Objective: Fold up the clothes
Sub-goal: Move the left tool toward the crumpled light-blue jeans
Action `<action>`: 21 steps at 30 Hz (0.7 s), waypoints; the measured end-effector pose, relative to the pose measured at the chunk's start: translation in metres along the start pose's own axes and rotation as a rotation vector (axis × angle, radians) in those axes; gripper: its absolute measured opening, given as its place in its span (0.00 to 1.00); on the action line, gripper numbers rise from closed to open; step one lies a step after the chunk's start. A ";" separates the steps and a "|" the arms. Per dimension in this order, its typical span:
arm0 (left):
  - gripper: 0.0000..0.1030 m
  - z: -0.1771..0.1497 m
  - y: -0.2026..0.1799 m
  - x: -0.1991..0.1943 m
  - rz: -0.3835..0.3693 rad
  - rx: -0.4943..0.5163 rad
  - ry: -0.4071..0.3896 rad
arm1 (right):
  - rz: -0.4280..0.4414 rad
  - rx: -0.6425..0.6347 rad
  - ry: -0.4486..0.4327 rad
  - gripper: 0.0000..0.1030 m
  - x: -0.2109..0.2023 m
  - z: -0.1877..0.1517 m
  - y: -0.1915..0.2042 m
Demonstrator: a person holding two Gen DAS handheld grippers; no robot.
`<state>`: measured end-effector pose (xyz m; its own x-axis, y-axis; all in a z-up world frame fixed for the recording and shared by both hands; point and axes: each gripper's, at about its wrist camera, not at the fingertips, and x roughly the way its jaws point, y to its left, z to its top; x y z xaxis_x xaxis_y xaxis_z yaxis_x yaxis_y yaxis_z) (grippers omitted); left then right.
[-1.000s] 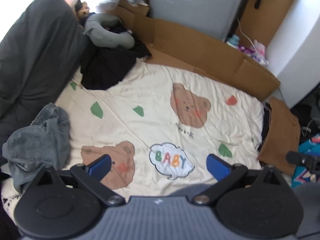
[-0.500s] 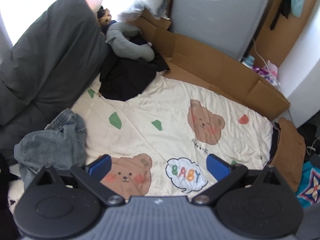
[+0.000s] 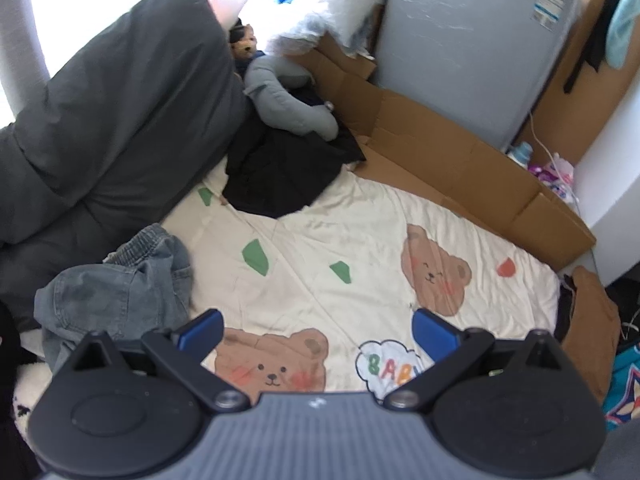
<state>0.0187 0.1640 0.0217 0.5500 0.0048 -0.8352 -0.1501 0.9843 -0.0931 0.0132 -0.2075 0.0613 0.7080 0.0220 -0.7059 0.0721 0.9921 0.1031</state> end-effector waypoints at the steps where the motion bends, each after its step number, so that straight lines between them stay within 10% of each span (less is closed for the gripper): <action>1: 0.99 0.000 0.006 0.001 0.007 -0.003 -0.003 | -0.002 -0.002 -0.002 0.99 0.003 -0.001 0.002; 21: 0.89 -0.015 0.133 0.038 0.102 -0.217 0.034 | 0.109 -0.011 0.060 0.99 0.084 -0.001 0.043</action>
<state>0.0074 0.2929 -0.0304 0.4957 0.0927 -0.8635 -0.3786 0.9179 -0.1188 0.0754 -0.1624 0.0054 0.6677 0.1367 -0.7318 -0.0108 0.9847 0.1740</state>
